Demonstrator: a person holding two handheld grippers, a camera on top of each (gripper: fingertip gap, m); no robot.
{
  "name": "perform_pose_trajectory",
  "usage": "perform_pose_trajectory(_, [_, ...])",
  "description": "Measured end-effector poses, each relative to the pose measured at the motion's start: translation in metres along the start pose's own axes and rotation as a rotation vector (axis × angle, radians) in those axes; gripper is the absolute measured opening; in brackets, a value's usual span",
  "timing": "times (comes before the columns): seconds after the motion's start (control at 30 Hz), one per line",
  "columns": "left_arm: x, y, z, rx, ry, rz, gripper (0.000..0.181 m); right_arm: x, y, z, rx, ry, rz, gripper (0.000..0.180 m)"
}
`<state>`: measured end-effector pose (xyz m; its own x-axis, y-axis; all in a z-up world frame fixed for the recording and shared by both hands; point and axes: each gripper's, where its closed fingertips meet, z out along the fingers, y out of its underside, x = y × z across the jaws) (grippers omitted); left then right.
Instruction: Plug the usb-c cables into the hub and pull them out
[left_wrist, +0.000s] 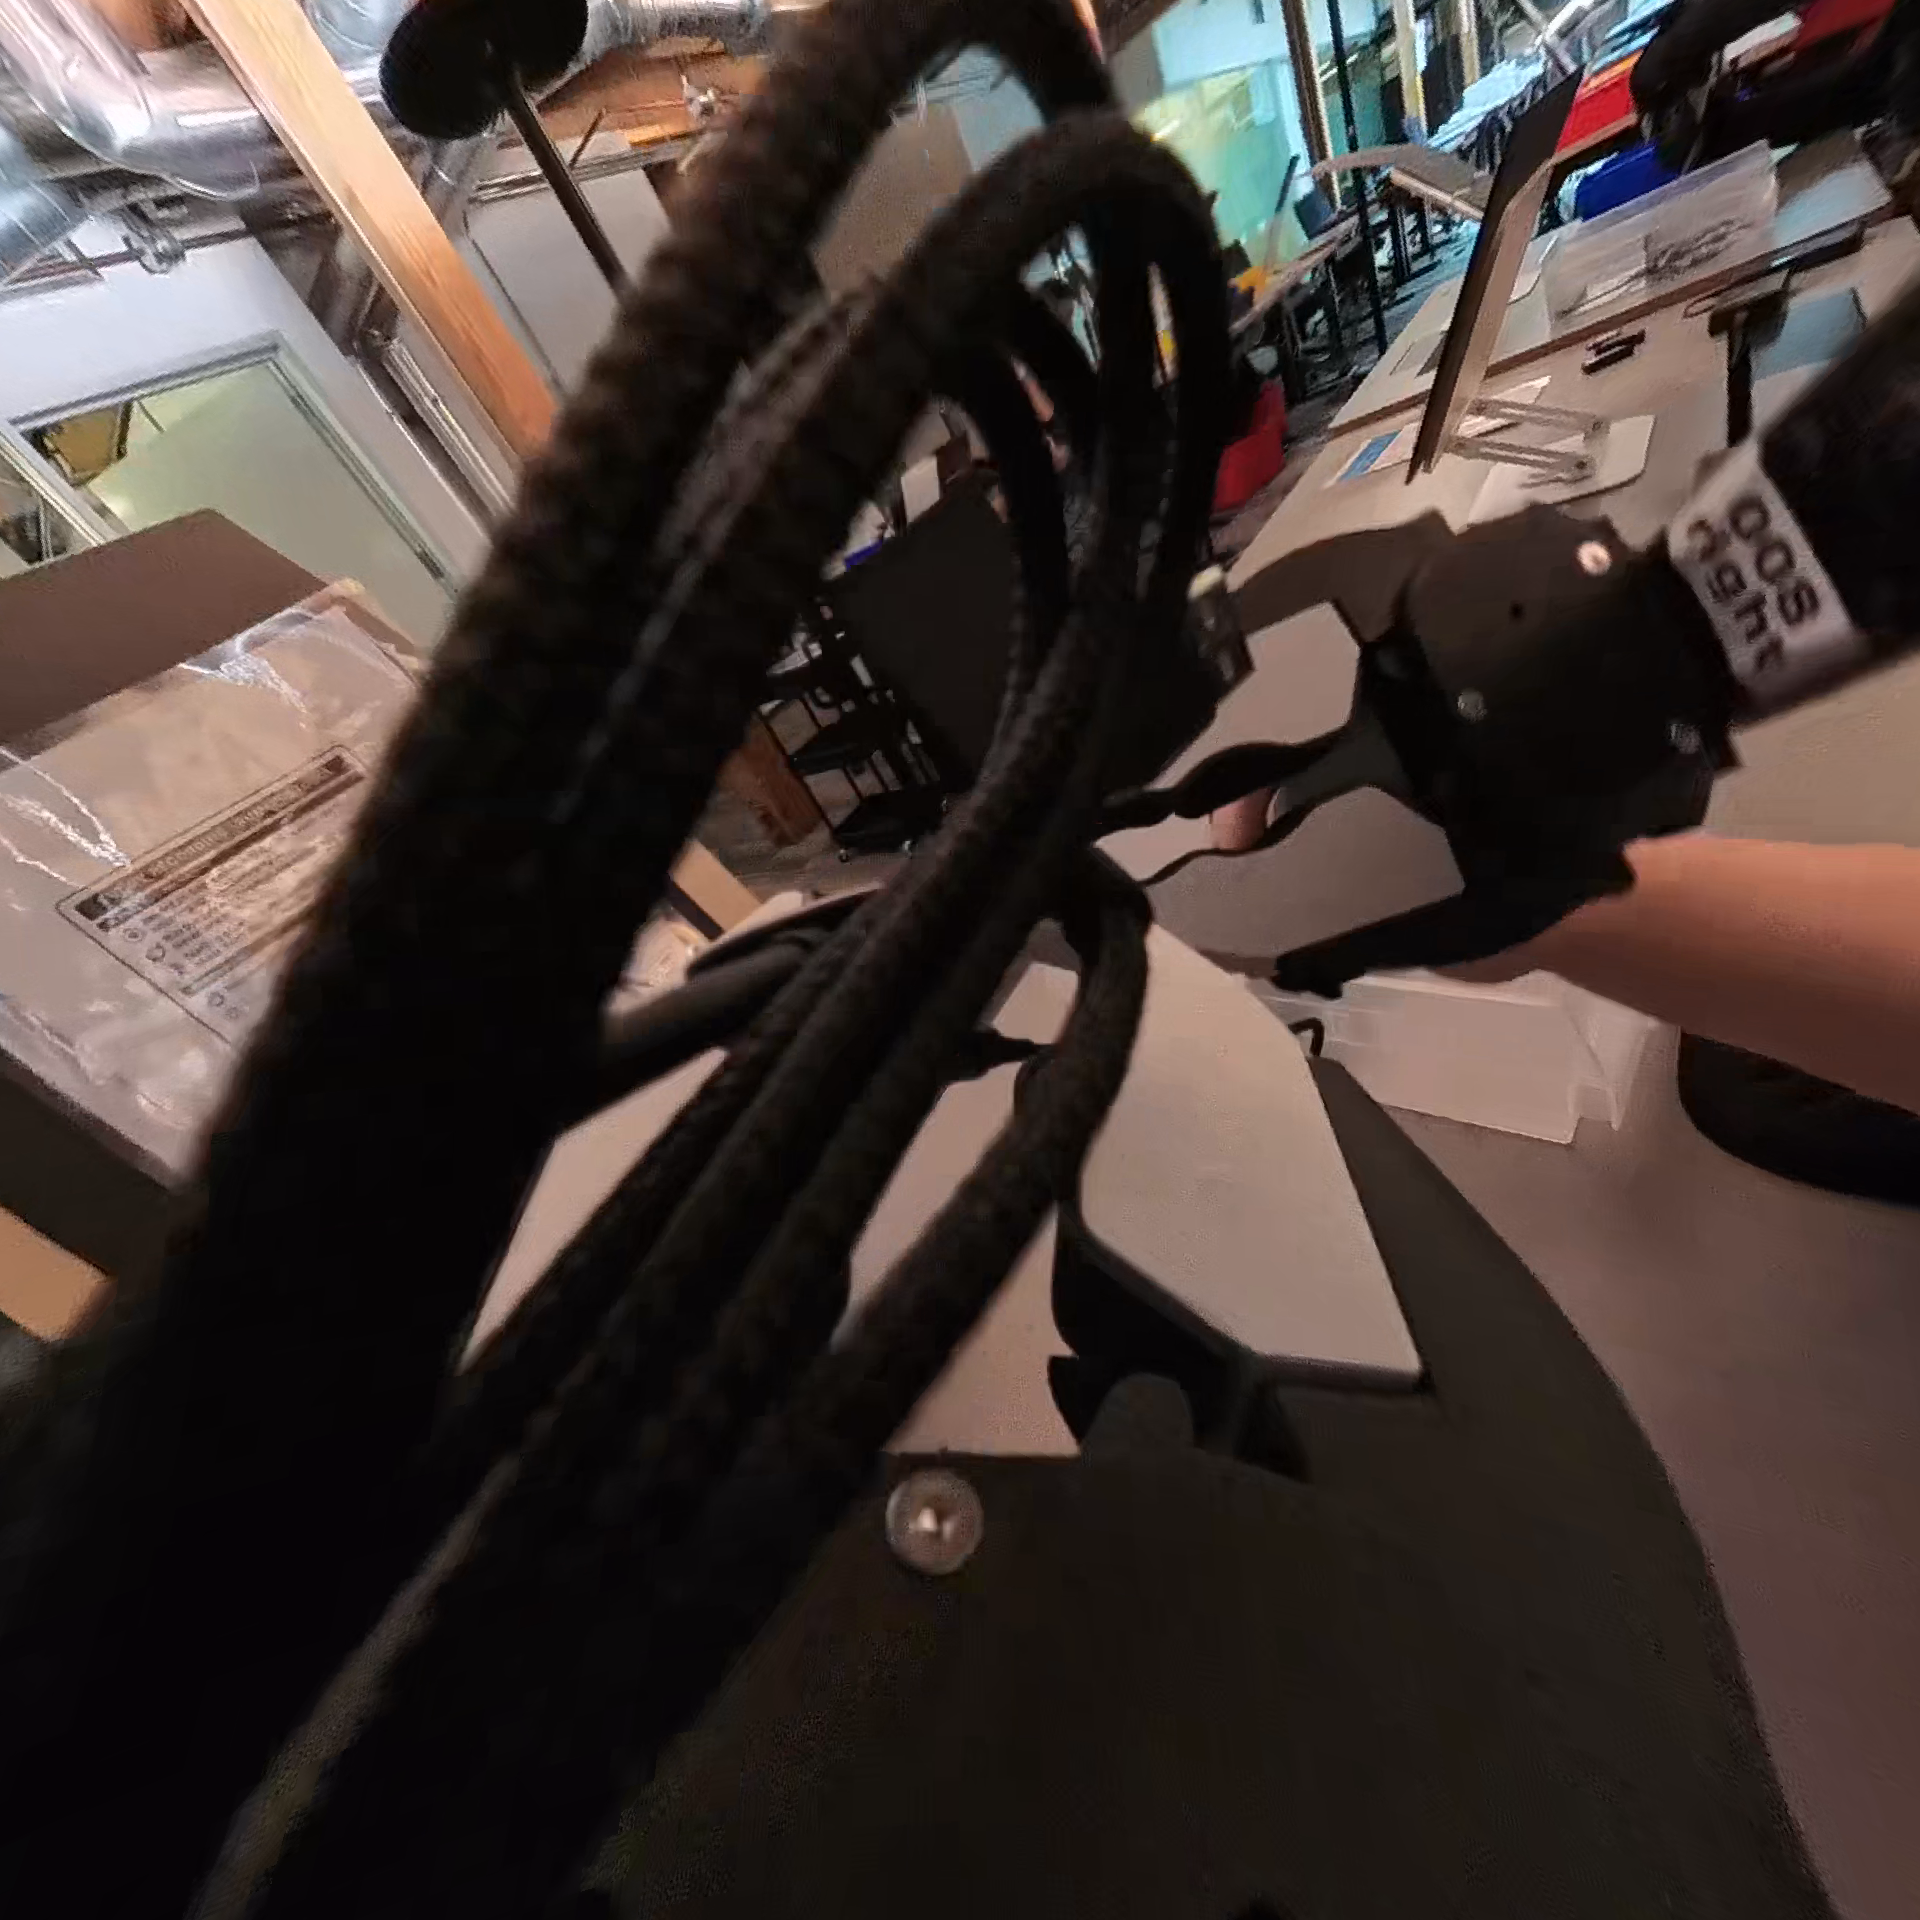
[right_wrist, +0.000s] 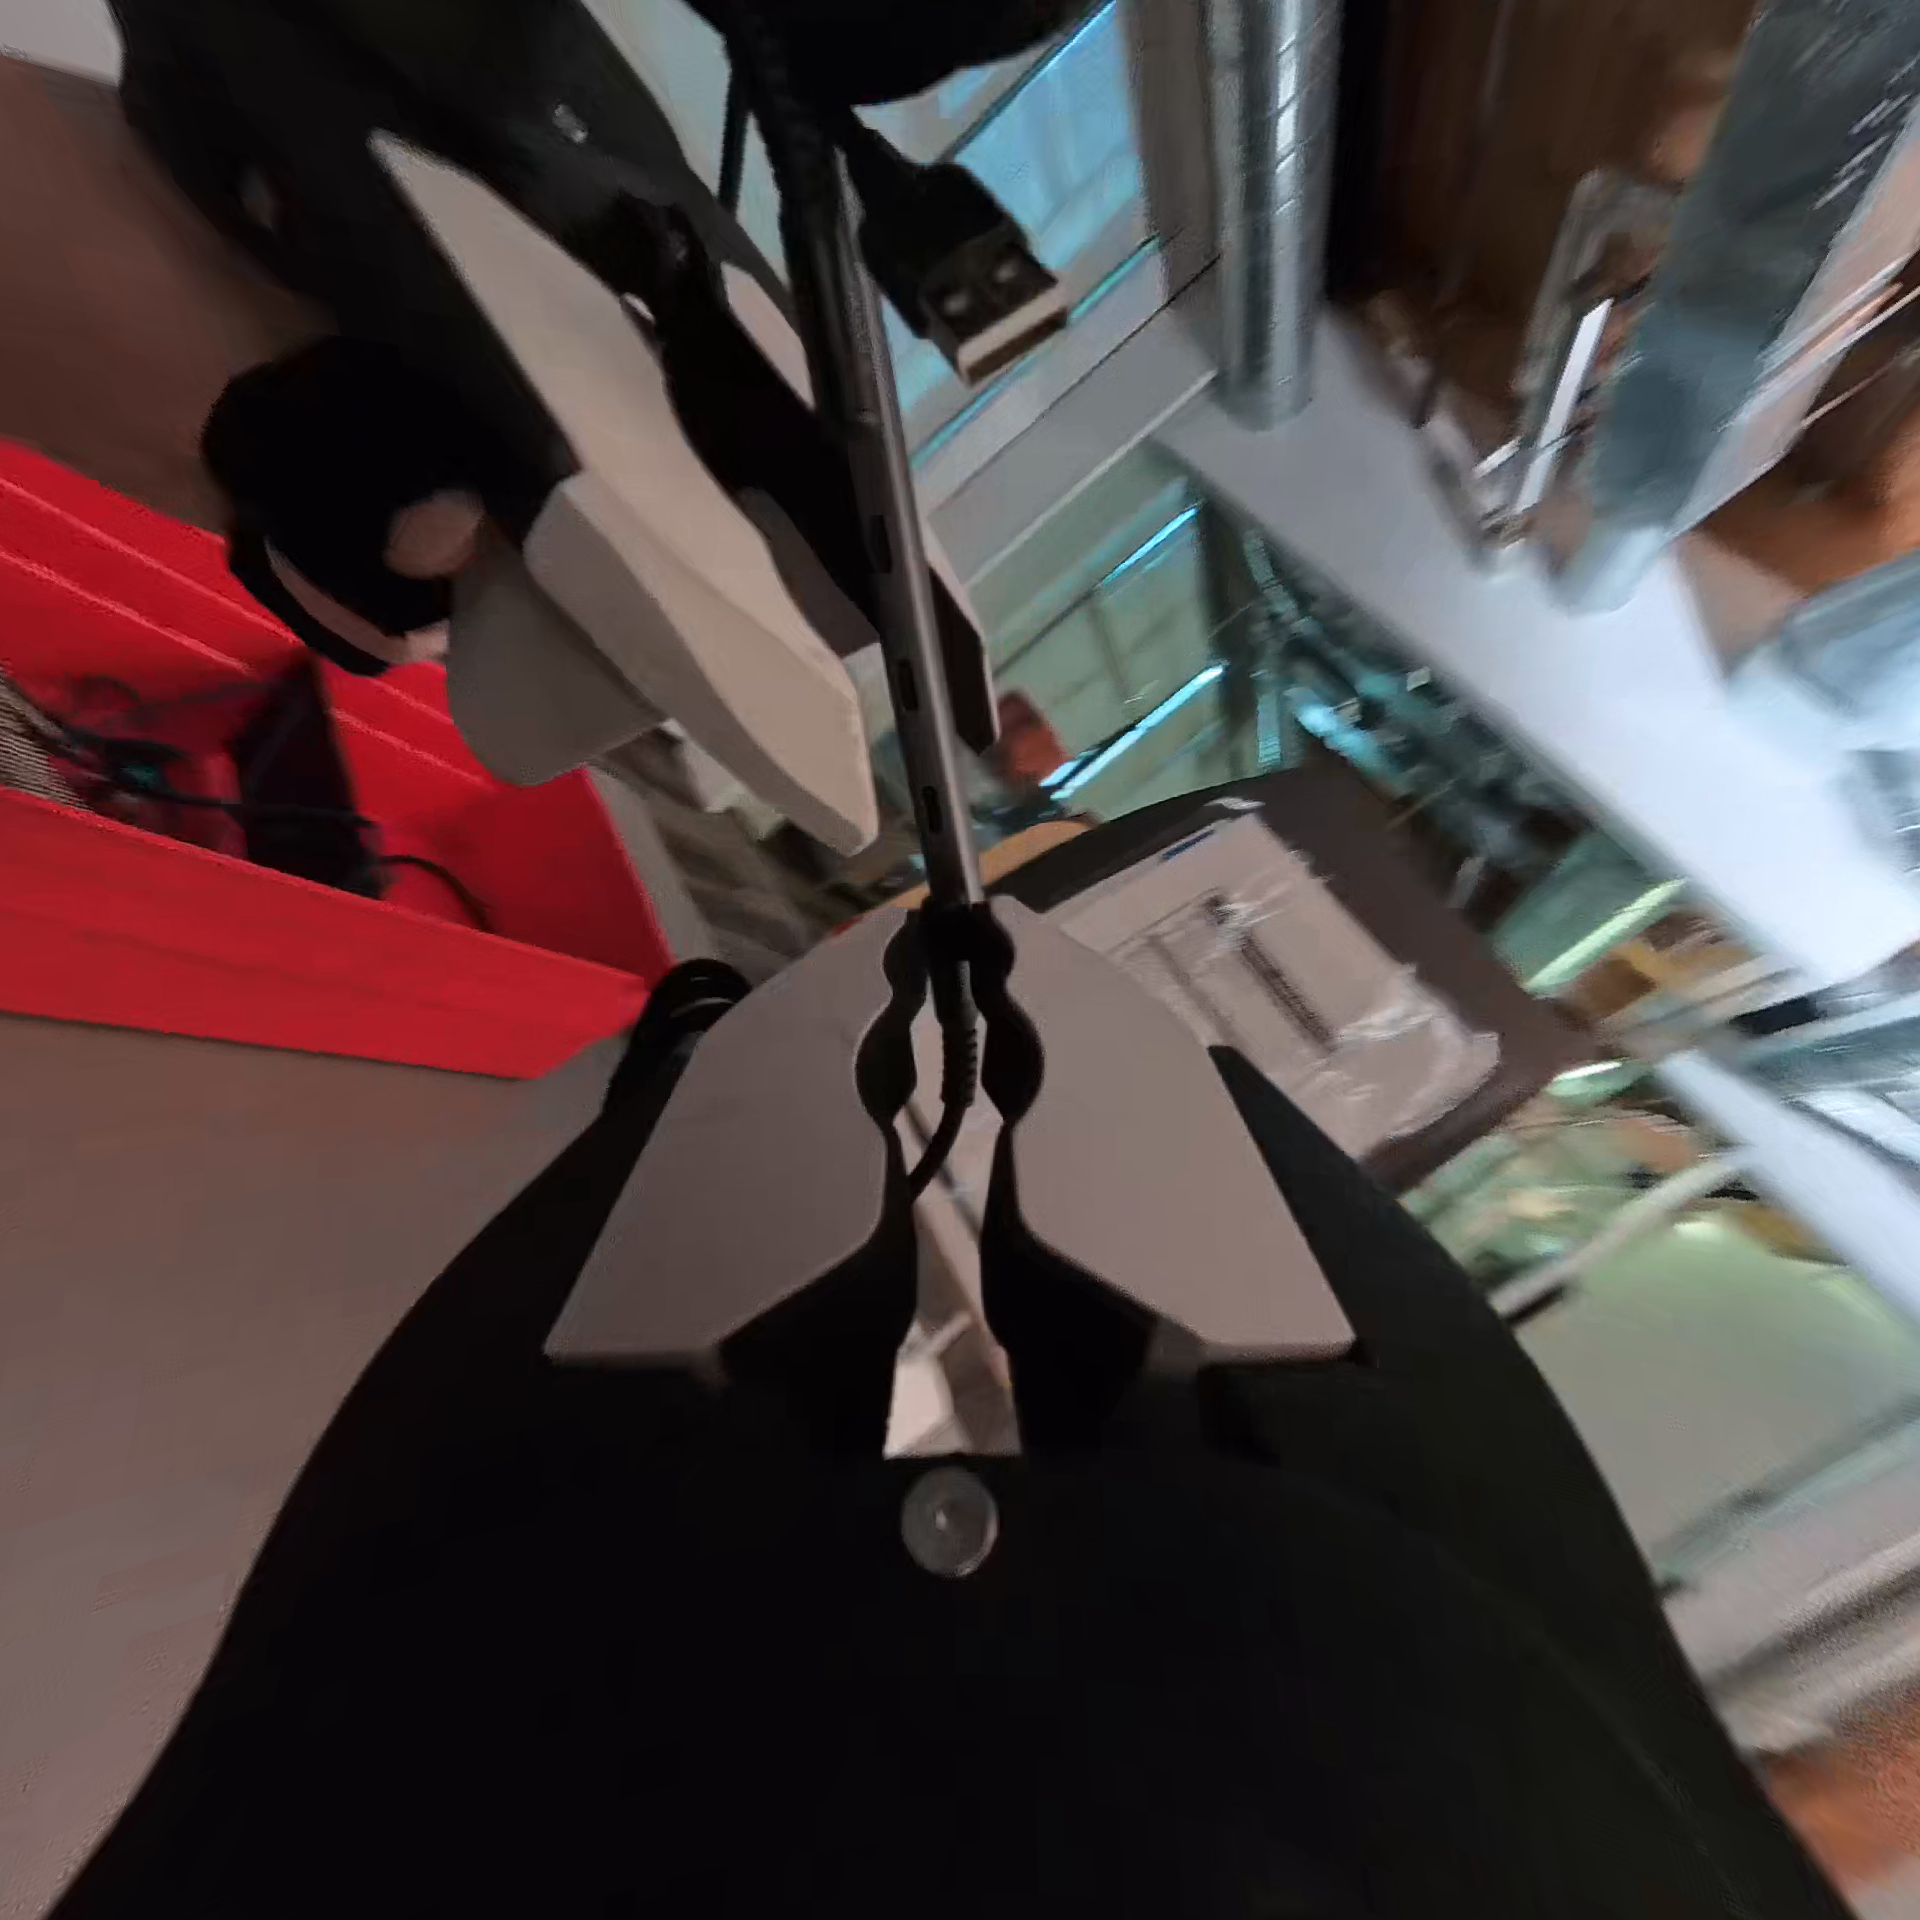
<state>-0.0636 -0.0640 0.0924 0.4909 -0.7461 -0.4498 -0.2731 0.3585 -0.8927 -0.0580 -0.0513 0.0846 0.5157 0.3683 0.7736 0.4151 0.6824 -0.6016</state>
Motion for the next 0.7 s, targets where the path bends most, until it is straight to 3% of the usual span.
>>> perform_pose_trajectory(0.13, [-0.002, 0.015, -0.002, -0.053, 0.029, 0.024, 0.035, -0.019, 0.009, 0.000, -0.086, -0.321, 0.322, 0.009])
perform_pose_trajectory(0.3, [0.010, 0.034, 0.000, -0.090, 0.180, -0.038, 0.028, -0.039, 0.016, -0.015, -0.127, -0.645, 0.706, 0.008])
perform_pose_trajectory(0.5, [0.018, 0.025, 0.002, 0.026, 0.383, -0.308, 0.017, -0.036, 0.014, -0.023, -0.019, -0.835, 1.104, 0.008])
perform_pose_trajectory(0.7, [0.015, 0.026, 0.015, 0.029, 0.392, -0.452, 0.014, -0.036, 0.024, -0.021, -0.051, -0.869, 1.280, 0.008])
